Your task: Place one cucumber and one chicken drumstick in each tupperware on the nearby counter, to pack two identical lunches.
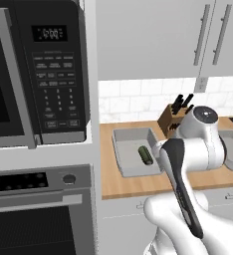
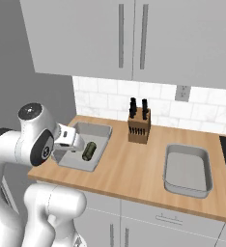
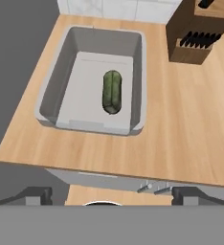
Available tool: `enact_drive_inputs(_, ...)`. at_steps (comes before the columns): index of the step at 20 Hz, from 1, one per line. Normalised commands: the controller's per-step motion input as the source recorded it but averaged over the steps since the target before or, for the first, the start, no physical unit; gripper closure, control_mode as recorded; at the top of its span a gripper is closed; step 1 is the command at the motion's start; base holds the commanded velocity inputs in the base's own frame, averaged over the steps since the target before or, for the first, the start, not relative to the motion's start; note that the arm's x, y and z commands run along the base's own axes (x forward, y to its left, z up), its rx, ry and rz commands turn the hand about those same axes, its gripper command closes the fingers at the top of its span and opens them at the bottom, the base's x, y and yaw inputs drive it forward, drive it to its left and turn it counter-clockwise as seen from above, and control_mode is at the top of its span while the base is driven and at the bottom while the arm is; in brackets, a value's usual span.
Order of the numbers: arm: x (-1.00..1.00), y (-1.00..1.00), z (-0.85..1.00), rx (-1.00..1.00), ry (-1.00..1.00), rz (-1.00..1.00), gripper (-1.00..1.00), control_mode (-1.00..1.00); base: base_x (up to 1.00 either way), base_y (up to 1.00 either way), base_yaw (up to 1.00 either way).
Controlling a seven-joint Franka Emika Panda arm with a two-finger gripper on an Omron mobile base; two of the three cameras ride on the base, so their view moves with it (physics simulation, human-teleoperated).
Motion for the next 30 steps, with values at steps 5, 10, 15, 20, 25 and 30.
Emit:
enact_drive_inputs(5,-0.01,0.0,0.0,0.0,0.0,0.0,-1.0,-1.0,0.0,0.0,0.0)
enact_drive_inputs(10,0.0,0.0,0.0,0.0,0.0,0.0,-1.0,1.0,-0.21,0.02,0.03)
enact_drive_inputs(15,0.0,0.0,0.0,0.0,0.0,0.0,-1.0,1.0,-0.71,0.18,0.12)
enact_drive_inputs(20,0.0,0.0,0.0,0.0,0.0,0.0,-1.0,1.0,-0.54,0.24,0.52)
enact_drive_inputs(25,0.0,0.0,0.0,0.0,0.0,0.0,-1.0,1.0,-0.07,0.31,0.82)
enact_drive_inputs(30,0.0,0.0,0.0,0.0,0.0,0.0,-1.0,1.0,0.0,0.17,0.99)
